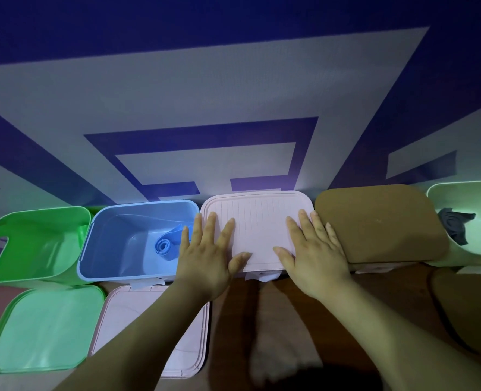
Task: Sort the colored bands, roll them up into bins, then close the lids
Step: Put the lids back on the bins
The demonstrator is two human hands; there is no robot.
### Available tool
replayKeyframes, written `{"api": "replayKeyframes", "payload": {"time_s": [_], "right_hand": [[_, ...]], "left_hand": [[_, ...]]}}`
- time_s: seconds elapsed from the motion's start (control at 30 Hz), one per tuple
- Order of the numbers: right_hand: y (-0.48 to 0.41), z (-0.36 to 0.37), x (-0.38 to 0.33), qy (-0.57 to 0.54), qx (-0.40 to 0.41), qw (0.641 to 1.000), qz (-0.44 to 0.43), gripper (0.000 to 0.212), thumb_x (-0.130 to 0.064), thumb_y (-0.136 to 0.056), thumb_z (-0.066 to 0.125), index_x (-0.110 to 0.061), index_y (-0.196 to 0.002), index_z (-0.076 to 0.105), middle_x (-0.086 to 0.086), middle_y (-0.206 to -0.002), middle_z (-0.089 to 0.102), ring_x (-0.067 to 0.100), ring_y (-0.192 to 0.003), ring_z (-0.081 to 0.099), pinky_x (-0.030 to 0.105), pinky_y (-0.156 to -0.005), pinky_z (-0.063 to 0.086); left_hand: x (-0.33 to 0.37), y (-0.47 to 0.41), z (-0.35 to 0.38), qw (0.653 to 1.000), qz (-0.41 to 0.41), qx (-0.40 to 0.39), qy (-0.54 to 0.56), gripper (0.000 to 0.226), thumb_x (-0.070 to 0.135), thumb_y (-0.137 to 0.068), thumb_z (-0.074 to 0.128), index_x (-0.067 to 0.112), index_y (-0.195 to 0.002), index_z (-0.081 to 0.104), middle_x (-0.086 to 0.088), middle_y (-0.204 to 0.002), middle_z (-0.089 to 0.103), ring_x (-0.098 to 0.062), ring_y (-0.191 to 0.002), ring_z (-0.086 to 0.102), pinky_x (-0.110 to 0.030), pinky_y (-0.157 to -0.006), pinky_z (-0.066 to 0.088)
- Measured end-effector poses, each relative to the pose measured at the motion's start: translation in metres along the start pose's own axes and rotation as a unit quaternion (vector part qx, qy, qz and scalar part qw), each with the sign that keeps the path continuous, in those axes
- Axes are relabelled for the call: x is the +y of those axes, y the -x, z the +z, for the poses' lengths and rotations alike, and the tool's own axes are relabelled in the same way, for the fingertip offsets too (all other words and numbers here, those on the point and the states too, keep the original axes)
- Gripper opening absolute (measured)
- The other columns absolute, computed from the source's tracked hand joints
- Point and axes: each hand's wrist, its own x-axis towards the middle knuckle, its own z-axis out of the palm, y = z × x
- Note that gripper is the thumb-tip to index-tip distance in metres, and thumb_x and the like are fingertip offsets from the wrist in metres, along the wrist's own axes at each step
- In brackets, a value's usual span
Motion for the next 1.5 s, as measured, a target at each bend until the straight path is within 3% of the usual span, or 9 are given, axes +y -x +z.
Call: {"api": "replayKeyframes", "payload": {"time_s": [0.3,0.47,0.73,0.9,1.03,1.13,1.3,1.4,1.5], "right_hand": [[0.002,-0.005,-0.004,-0.002,-0.019,1.000,0.014,0.083,-0.070,-0.086,0.003,-0.028,-0.156,0.012,0.000,-0.166,0.001,0.021,-0.153,-0.006,0.043,-0.122,0.000],[0.026,-0.021,-0.016,-0.015,0.035,0.999,0.005,0.069,-0.065,-0.095,0.028,-0.030,-0.154,0.020,0.000,-0.166,0.002,0.024,-0.153,-0.001,0.044,-0.121,0.008],[0.106,0.018,-0.085,-0.048,0.066,0.993,-0.081,0.060,-0.054,-0.087,0.051,-0.025,-0.139,0.051,0.005,-0.158,0.033,0.027,-0.143,0.034,0.046,-0.113,0.036],[0.141,0.060,-0.136,-0.074,-0.027,0.992,-0.101,0.062,-0.058,-0.084,0.047,-0.034,-0.141,0.046,-0.003,-0.159,0.030,0.027,-0.140,0.039,0.044,-0.110,0.038],[0.153,0.089,-0.169,-0.072,-0.139,0.978,-0.140,0.066,-0.059,-0.090,0.045,-0.042,-0.151,0.024,-0.015,-0.164,0.008,0.020,-0.150,0.012,0.035,-0.119,0.021],[0.162,0.113,-0.182,-0.045,-0.180,0.969,-0.163,0.063,-0.058,-0.090,0.048,-0.045,-0.148,0.029,-0.019,-0.162,0.011,0.016,-0.152,0.006,0.037,-0.118,0.022],[0.169,0.139,-0.183,-0.011,-0.098,0.982,-0.162,0.039,-0.050,-0.072,0.073,-0.044,-0.111,0.071,-0.016,-0.129,0.064,0.016,-0.122,0.060,0.028,-0.090,0.053],[0.171,0.143,-0.186,-0.033,-0.030,0.987,-0.157,0.023,-0.042,-0.077,0.068,-0.035,-0.097,0.077,-0.014,-0.116,0.072,0.016,-0.112,0.066,0.024,-0.087,0.054],[0.176,0.148,-0.187,-0.028,0.009,0.987,-0.160,0.011,-0.037,-0.077,0.071,-0.026,-0.080,0.072,-0.010,-0.113,0.073,0.019,-0.113,0.067,0.027,-0.080,0.056]], "left_hand": [[-0.002,0.000,-0.005,0.999,-0.004,-0.030,0.041,0.084,0.081,-0.082,0.000,0.039,-0.155,-0.005,-0.003,-0.166,-0.010,-0.030,-0.151,-0.017,-0.055,-0.121,-0.003],[-0.014,0.030,-0.019,0.996,-0.011,0.023,0.089,0.080,0.076,-0.084,0.000,0.039,-0.155,0.000,-0.002,-0.166,-0.005,-0.025,-0.152,-0.013,-0.049,-0.121,-0.006],[-0.090,0.158,0.025,0.981,-0.084,0.069,0.160,0.067,0.064,-0.094,0.030,0.024,-0.146,0.043,-0.016,-0.151,0.039,-0.039,-0.138,0.037,-0.053,-0.112,0.034],[-0.131,0.214,0.067,0.985,-0.127,-0.031,0.113,0.068,0.067,-0.089,0.034,0.030,-0.145,0.044,-0.017,-0.148,0.045,-0.043,-0.135,0.041,-0.053,-0.109,0.037],[-0.157,0.233,0.094,0.988,-0.097,-0.103,0.057,0.067,0.070,-0.084,0.039,0.035,-0.140,0.049,-0.012,-0.141,0.055,-0.041,-0.129,0.052,-0.051,-0.105,0.038],[-0.170,0.246,0.106,0.988,-0.044,-0.149,0.024,0.067,0.072,-0.080,0.044,0.038,-0.137,0.051,-0.010,-0.142,0.057,-0.036,-0.126,0.057,-0.048,-0.103,0.028],[-0.182,0.262,0.117,0.983,0.014,-0.178,0.031,0.071,0.072,-0.079,0.048,0.042,-0.143,0.043,-0.007,-0.150,0.047,-0.035,-0.134,0.049,-0.051,-0.105,0.022],[-0.189,0.268,0.121,0.986,0.020,-0.158,0.042,0.065,0.071,-0.085,0.041,0.049,-0.146,0.033,0.001,-0.158,0.035,-0.041,-0.143,0.034,-0.056,-0.111,0.012],[-0.191,0.273,0.124,0.990,0.020,-0.132,0.053,0.062,0.072,-0.090,0.028,0.056,-0.148,0.015,0.011,-0.163,0.002,-0.048,-0.148,-0.008,-0.058,-0.113,-0.010]]}}
